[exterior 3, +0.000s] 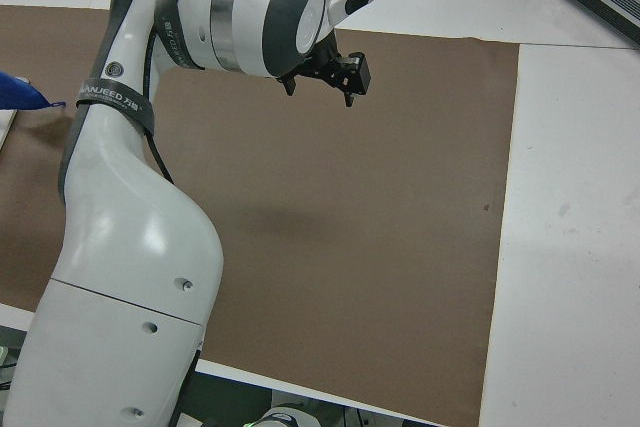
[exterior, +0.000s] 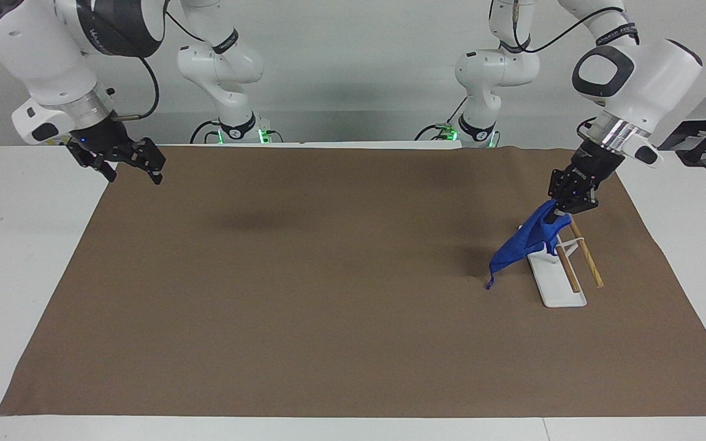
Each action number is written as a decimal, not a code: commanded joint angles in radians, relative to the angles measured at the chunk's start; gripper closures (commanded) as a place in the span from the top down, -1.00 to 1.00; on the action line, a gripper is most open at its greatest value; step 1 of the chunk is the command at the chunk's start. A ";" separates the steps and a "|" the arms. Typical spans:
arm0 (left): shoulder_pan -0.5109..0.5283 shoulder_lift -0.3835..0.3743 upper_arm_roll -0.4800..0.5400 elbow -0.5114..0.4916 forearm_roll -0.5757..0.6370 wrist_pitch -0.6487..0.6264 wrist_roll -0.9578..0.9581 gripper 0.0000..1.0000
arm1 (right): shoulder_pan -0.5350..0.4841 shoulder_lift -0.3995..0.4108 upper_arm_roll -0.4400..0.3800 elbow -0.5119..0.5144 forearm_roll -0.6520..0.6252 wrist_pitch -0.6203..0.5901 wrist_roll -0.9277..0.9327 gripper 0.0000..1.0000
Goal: Right arm passes towel to left arm to hang
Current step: 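Move the towel over the rack with the left gripper while the right gripper retracts, then lower the towel onto the wooden rods and release with the left gripper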
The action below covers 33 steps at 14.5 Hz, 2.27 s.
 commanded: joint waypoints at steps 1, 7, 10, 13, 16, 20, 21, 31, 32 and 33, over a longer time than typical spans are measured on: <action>0.023 -0.060 -0.005 -0.080 -0.014 0.057 -0.049 -0.99 | -0.004 0.003 0.009 0.007 -0.008 -0.017 0.005 1.00; 0.115 -0.057 -0.005 -0.077 -0.013 0.094 0.067 -0.99 | -0.004 0.004 0.026 0.008 -0.006 -0.022 0.002 1.00; 0.134 -0.054 -0.005 -0.071 -0.013 0.100 0.224 -0.99 | -0.001 0.004 0.028 0.008 -0.006 -0.023 0.001 1.00; 0.146 -0.051 -0.005 -0.071 -0.013 0.108 0.310 -0.98 | -0.001 0.004 0.028 0.010 -0.006 -0.033 -0.001 1.00; 0.169 -0.049 -0.005 -0.066 -0.011 0.117 0.420 -0.98 | 0.003 0.004 0.029 0.013 -0.006 -0.034 -0.001 1.00; 0.212 -0.046 -0.003 -0.064 -0.002 0.117 0.629 -0.98 | 0.004 0.006 0.029 0.014 -0.008 -0.034 0.002 1.00; 0.215 -0.046 -0.003 -0.064 -0.002 0.117 0.649 -0.98 | 0.004 0.006 0.029 0.014 -0.006 -0.034 0.002 1.00; 0.233 -0.008 -0.003 -0.008 0.015 0.127 0.911 -1.00 | 0.004 0.006 0.029 0.014 -0.006 -0.034 0.001 1.00; 0.233 0.008 -0.003 0.015 0.015 0.113 0.928 -1.00 | 0.004 0.006 0.029 0.014 -0.006 -0.034 0.001 1.00; 0.232 0.026 -0.003 0.034 0.015 0.102 0.952 -1.00 | 0.004 0.006 0.029 0.014 -0.006 -0.034 0.001 1.00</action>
